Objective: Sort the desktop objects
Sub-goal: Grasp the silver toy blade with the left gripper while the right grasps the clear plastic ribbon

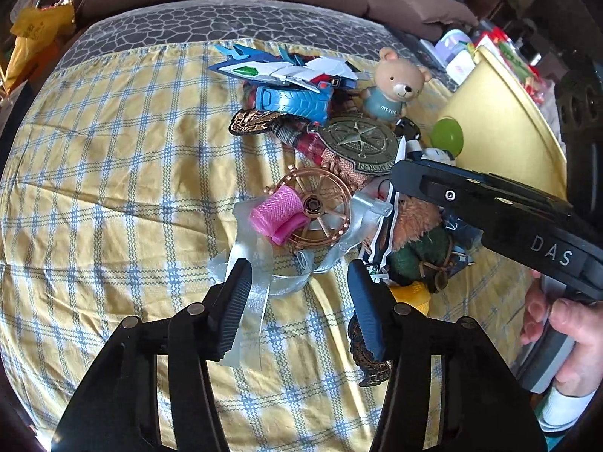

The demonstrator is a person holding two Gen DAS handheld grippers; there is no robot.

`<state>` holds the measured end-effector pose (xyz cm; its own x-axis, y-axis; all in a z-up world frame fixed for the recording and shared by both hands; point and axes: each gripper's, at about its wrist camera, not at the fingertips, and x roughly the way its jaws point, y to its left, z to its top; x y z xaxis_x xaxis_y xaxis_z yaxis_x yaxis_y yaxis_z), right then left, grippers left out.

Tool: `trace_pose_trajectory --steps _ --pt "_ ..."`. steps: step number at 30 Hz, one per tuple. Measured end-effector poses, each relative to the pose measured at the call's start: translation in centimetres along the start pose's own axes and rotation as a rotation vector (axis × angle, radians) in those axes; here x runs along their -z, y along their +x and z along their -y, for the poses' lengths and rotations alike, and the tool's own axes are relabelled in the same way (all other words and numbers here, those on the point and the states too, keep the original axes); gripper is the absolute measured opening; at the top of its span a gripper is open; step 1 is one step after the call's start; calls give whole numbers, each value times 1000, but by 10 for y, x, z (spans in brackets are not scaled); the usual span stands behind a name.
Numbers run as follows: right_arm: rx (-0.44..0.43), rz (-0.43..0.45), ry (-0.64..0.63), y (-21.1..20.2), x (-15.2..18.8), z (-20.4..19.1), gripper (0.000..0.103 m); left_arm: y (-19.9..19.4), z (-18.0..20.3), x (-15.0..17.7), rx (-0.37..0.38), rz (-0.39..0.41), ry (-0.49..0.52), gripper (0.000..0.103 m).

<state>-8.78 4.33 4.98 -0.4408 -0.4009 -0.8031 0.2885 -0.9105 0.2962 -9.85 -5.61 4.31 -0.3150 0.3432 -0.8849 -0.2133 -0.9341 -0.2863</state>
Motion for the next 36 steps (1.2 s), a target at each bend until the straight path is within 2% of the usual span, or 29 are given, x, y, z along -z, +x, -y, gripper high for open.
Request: trace_pose_trajectory --steps 6,13,16,20,22,23,24,28,31,36 --pt "-16 -17 39 9 1 6 40 4 15 -2 34 2 41 44" --pt "-78 -1 121 6 0 18 40 29 29 0 31 -35 94 44" --pt "-82 -5 111 7 -1 16 40 35 33 2 5 -46 120 44" --pt "-84 -15 103 10 0 13 40 34 38 2 28 -48 138 44" --pt "-89 -17 104 10 0 12 40 40 40 3 1 -56 146 43" --pt "-89 -15 103 9 0 12 40 39 42 3 -11 -49 152 34" --pt "-88 -13 100 8 0 11 40 39 42 3 -11 -52 154 14" --pt "-75 2 83 1 -2 8 40 35 34 0 29 -58 109 13" --pt "-78 18 78 -5 -4 7 40 17 26 -7 50 -11 69 13" --pt "-87 42 70 -13 -7 3 44 -36 -7 -25 106 127 -36 12"
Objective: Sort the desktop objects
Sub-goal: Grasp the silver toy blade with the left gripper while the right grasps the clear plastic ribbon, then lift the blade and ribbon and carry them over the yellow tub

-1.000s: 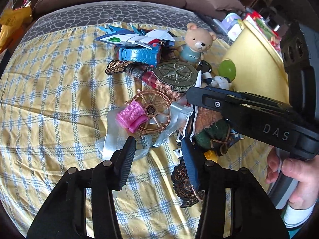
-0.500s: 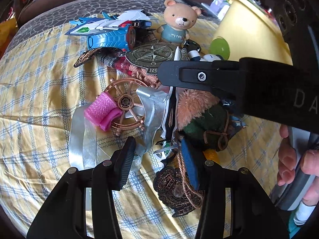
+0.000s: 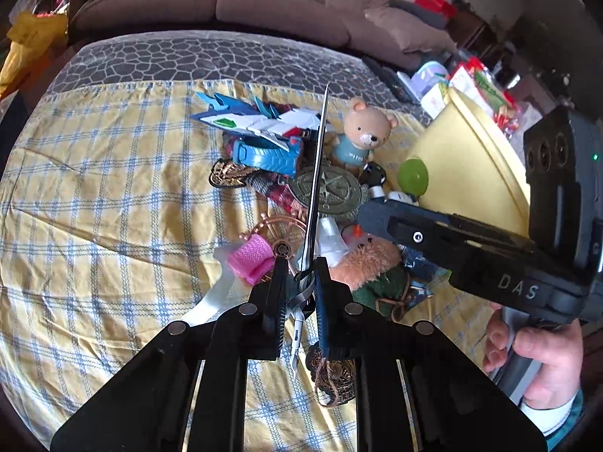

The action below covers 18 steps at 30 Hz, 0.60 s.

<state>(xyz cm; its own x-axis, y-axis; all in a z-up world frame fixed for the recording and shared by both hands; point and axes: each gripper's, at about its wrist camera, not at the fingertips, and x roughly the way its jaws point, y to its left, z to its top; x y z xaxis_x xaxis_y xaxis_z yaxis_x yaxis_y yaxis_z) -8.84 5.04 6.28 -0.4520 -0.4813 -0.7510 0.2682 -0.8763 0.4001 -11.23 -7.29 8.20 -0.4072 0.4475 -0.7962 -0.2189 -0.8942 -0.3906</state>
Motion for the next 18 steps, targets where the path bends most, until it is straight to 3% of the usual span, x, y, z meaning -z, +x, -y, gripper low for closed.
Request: trace_pose_trajectory --steps 5,8,12,18 --pt "-5 -3 -16 2 1 -5 48 -34 -33 -14 18 85 -92 12" --pt "-2 -25 -8 8 3 -7 60 -45 -56 -12 24 95 -132 12" --pt "-19 -25 -47 12 5 -20 61 -50 -62 -14 44 112 -151 12" --pt "-50 -53 -208 28 15 -59 61 -62 -59 -14 64 139 -143 12"
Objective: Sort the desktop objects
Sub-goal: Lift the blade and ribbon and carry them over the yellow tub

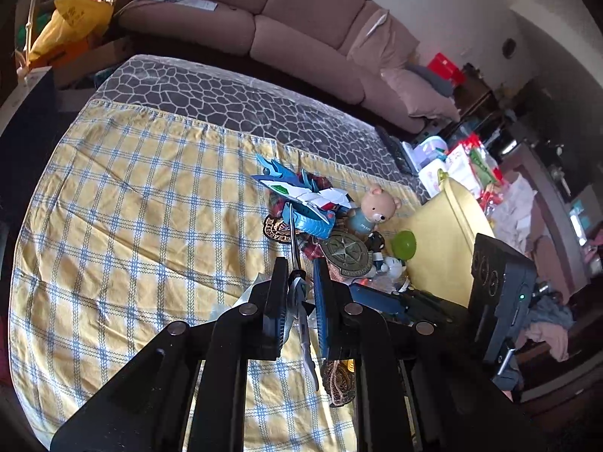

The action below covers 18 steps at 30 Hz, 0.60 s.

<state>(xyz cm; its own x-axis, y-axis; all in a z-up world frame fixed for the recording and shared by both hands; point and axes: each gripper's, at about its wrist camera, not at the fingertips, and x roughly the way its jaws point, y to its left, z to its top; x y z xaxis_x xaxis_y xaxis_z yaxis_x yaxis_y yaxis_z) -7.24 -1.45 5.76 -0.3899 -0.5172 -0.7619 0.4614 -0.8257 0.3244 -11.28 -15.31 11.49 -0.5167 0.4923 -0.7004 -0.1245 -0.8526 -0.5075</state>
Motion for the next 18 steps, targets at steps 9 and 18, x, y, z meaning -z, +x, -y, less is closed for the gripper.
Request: trace_pose_trajectory --steps 9,18 --pt "73 -33 -105 43 12 -18 15 -4 -5 1 82 -6 -47 12" --pt "-55 226 158 -2 -2 20 7 -6 -1 2 133 -10 -58 12"
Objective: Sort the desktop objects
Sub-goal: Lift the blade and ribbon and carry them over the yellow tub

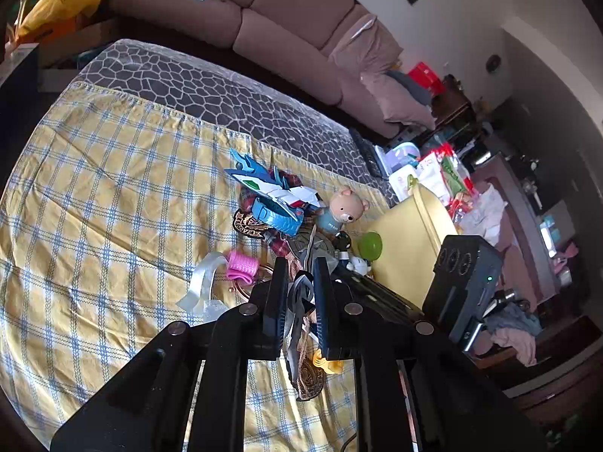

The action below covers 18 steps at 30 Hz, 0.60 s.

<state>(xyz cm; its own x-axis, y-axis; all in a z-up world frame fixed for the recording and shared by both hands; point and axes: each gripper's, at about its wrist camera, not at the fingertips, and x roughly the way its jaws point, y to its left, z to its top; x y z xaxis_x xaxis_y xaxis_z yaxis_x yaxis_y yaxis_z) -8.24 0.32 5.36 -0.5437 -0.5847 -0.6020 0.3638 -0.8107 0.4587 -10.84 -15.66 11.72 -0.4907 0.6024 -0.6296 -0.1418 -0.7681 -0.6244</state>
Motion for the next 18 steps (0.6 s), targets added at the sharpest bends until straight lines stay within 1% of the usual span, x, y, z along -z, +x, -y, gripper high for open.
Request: trace_pose_trajectory --steps 2,4,8,10,12,14,16,18 --pt "-80 93 54 -22 -9 0 7 0 0 1 17 -1 -8 12" --pt "-156 163 84 -41 -18 -4 7 0 2 1 49 -2 -17 12" --pt "-212 262 62 -72 -32 -23 7 -3 11 3 66 7 -2 12" --pt "-237 312 53 -87 -40 -29 7 -6 16 4 92 15 2 12" --pt "-249 326 39 -99 -46 -33 7 -9 21 4 117 28 6 10" --pt "-265 349 27 -110 -49 -37 7 -12 25 3 125 42 14 10" --pt "-274 352 22 -117 -50 -39 7 -13 27 3 147 46 6 8" --pt "-265 348 18 -119 -50 -39 7 -12 27 3 158 48 -2 8"
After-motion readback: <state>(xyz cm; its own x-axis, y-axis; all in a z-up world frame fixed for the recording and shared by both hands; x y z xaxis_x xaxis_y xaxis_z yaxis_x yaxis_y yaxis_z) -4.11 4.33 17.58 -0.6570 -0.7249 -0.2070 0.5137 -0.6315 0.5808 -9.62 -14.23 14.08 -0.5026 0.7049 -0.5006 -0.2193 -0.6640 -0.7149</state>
